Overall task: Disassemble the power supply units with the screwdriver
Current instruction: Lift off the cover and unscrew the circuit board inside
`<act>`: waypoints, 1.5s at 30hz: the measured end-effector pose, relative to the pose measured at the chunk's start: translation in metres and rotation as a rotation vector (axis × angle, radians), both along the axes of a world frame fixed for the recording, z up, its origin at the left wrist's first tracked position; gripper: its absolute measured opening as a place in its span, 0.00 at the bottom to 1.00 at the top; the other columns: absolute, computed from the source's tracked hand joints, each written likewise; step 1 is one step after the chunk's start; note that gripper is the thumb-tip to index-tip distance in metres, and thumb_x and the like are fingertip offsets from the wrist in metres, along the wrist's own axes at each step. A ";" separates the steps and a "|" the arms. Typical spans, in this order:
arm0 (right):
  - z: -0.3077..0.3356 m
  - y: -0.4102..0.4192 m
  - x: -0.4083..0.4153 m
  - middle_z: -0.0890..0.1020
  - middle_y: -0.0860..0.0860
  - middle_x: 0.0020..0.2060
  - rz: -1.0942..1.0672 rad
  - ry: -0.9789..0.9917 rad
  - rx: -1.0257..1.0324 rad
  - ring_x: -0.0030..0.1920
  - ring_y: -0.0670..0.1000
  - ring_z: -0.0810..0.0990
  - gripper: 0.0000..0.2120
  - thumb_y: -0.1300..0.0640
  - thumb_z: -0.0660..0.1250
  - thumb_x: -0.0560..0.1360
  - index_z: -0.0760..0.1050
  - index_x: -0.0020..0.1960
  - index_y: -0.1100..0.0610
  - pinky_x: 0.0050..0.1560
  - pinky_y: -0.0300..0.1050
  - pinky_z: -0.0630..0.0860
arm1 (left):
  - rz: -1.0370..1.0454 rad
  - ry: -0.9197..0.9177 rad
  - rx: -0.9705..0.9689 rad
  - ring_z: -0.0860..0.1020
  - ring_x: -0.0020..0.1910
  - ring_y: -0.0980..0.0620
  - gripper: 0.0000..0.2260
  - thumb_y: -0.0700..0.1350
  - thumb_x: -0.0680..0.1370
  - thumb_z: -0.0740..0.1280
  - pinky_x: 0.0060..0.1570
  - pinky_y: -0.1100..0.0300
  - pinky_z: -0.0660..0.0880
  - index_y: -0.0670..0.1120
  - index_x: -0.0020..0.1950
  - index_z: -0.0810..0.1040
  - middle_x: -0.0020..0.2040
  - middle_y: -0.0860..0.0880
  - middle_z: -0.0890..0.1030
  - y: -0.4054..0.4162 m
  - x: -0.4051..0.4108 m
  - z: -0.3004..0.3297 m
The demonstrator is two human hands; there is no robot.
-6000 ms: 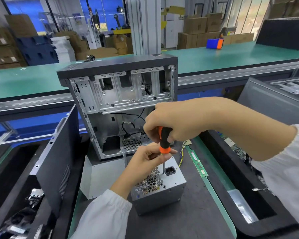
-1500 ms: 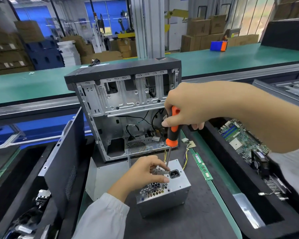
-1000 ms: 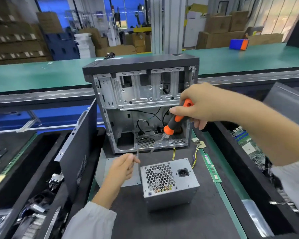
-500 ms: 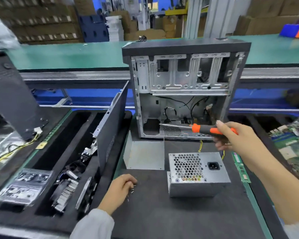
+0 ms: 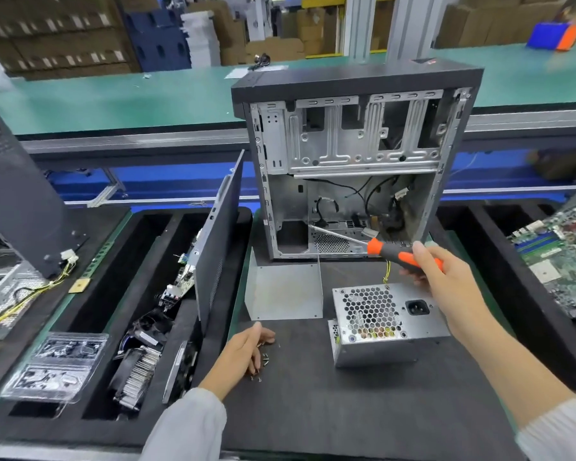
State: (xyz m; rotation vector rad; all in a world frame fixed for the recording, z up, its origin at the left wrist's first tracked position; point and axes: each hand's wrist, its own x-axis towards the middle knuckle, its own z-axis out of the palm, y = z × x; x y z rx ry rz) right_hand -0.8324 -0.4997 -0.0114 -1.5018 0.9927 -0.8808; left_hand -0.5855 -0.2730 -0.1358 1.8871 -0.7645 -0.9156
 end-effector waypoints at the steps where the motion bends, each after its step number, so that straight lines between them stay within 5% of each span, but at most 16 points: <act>1: 0.001 0.000 0.001 0.85 0.46 0.38 -0.001 0.006 -0.031 0.37 0.42 0.82 0.12 0.45 0.62 0.78 0.80 0.47 0.51 0.43 0.36 0.73 | -0.009 -0.012 0.009 0.72 0.26 0.54 0.22 0.60 0.81 0.52 0.34 0.64 0.72 0.53 0.50 0.83 0.40 0.47 0.84 -0.001 0.001 0.000; 4: -0.002 0.001 0.004 0.83 0.38 0.37 0.001 0.075 -0.126 0.34 0.40 0.76 0.10 0.46 0.62 0.78 0.78 0.46 0.50 0.38 0.31 0.71 | -0.022 -0.051 0.030 0.71 0.25 0.55 0.20 0.59 0.82 0.52 0.35 0.62 0.72 0.54 0.50 0.82 0.38 0.43 0.83 -0.003 0.001 0.002; 6: -0.009 0.002 0.003 0.81 0.43 0.34 0.013 0.136 -0.162 0.32 0.40 0.73 0.09 0.45 0.62 0.78 0.78 0.44 0.46 0.36 0.37 0.69 | -0.016 -0.059 0.016 0.72 0.25 0.57 0.21 0.60 0.81 0.52 0.38 0.62 0.73 0.54 0.51 0.82 0.34 0.40 0.80 -0.003 -0.003 0.009; 9: -0.016 0.002 0.001 0.80 0.41 0.31 0.033 0.153 -0.167 0.31 0.40 0.72 0.09 0.45 0.62 0.78 0.77 0.43 0.45 0.31 0.29 0.67 | 0.036 0.024 -0.019 0.73 0.28 0.58 0.23 0.62 0.80 0.50 0.43 0.59 0.72 0.53 0.51 0.83 0.31 0.45 0.76 -0.011 -0.028 0.035; 12: -0.017 0.003 -0.001 0.82 0.37 0.34 0.008 0.103 -0.121 0.30 0.36 0.73 0.11 0.45 0.62 0.78 0.79 0.44 0.48 0.31 0.25 0.66 | -0.042 0.205 -0.004 0.80 0.51 0.57 0.29 0.67 0.76 0.47 0.59 0.56 0.74 0.53 0.63 0.78 0.56 0.53 0.81 -0.033 -0.064 0.067; 14: -0.019 0.005 -0.003 0.84 0.41 0.37 -0.037 0.051 -0.047 0.34 0.38 0.76 0.13 0.43 0.61 0.78 0.80 0.44 0.49 0.35 0.30 0.69 | -0.120 0.370 -0.050 0.70 0.69 0.57 0.29 0.67 0.78 0.48 0.71 0.50 0.66 0.54 0.72 0.69 0.70 0.56 0.72 -0.048 -0.089 0.083; 17: -0.019 0.010 -0.008 0.83 0.46 0.32 -0.098 0.004 0.057 0.34 0.41 0.78 0.17 0.41 0.60 0.78 0.80 0.44 0.51 0.37 0.42 0.69 | -0.243 0.521 -0.143 0.74 0.62 0.68 0.19 0.65 0.78 0.50 0.64 0.62 0.70 0.65 0.66 0.68 0.61 0.67 0.78 -0.061 -0.117 0.088; 19: -0.020 0.018 -0.014 0.83 0.47 0.31 -0.122 -0.030 0.081 0.32 0.40 0.78 0.18 0.40 0.60 0.78 0.79 0.43 0.52 0.37 0.42 0.70 | -0.288 0.442 -0.188 0.71 0.56 0.78 0.11 0.62 0.79 0.55 0.58 0.74 0.66 0.71 0.62 0.63 0.56 0.78 0.74 -0.058 -0.130 0.083; 21: -0.024 0.030 -0.022 0.84 0.44 0.35 -0.149 -0.096 0.080 0.35 0.39 0.79 0.17 0.41 0.61 0.77 0.80 0.41 0.52 0.39 0.37 0.73 | -0.291 0.332 -0.260 0.70 0.62 0.74 0.16 0.52 0.82 0.58 0.57 0.78 0.65 0.65 0.69 0.61 0.61 0.74 0.73 -0.053 -0.135 0.069; 25: -0.034 0.055 -0.035 0.84 0.42 0.36 -0.204 -0.218 0.080 0.34 0.38 0.80 0.15 0.46 0.61 0.79 0.81 0.40 0.48 0.36 0.25 0.72 | -0.354 0.204 -0.299 0.71 0.69 0.60 0.23 0.43 0.82 0.63 0.67 0.63 0.69 0.55 0.75 0.60 0.69 0.60 0.73 -0.036 -0.132 0.047; 29: -0.048 0.076 -0.047 0.78 0.53 0.30 -0.183 -0.321 0.183 0.29 0.50 0.76 0.15 0.40 0.63 0.75 0.79 0.41 0.49 0.32 0.40 0.76 | -0.336 0.089 -0.332 0.67 0.73 0.54 0.25 0.44 0.78 0.68 0.71 0.44 0.66 0.57 0.73 0.68 0.72 0.57 0.71 -0.019 -0.135 0.031; 38: -0.081 0.091 -0.032 0.76 0.54 0.29 -0.194 -0.304 0.230 0.27 0.51 0.73 0.14 0.50 0.59 0.80 0.76 0.42 0.56 0.25 0.40 0.71 | -0.205 -0.176 -0.381 0.66 0.73 0.56 0.20 0.40 0.73 0.73 0.70 0.47 0.66 0.57 0.62 0.79 0.67 0.59 0.76 -0.019 -0.118 -0.008; 41: -0.077 0.083 -0.040 0.77 0.55 0.28 -0.204 -0.290 0.216 0.26 0.50 0.73 0.13 0.49 0.62 0.79 0.78 0.40 0.51 0.24 0.39 0.71 | -0.274 -0.274 -0.364 0.67 0.72 0.54 0.13 0.46 0.75 0.73 0.70 0.48 0.66 0.54 0.58 0.81 0.67 0.58 0.76 -0.017 -0.113 -0.005; 45: -0.056 0.048 -0.068 0.78 0.54 0.28 -0.154 -0.195 0.109 0.25 0.50 0.72 0.11 0.47 0.62 0.76 0.77 0.40 0.52 0.24 0.39 0.68 | -0.259 -0.221 -0.376 0.74 0.66 0.52 0.17 0.55 0.76 0.64 0.64 0.61 0.69 0.50 0.61 0.80 0.62 0.52 0.78 -0.026 -0.104 0.028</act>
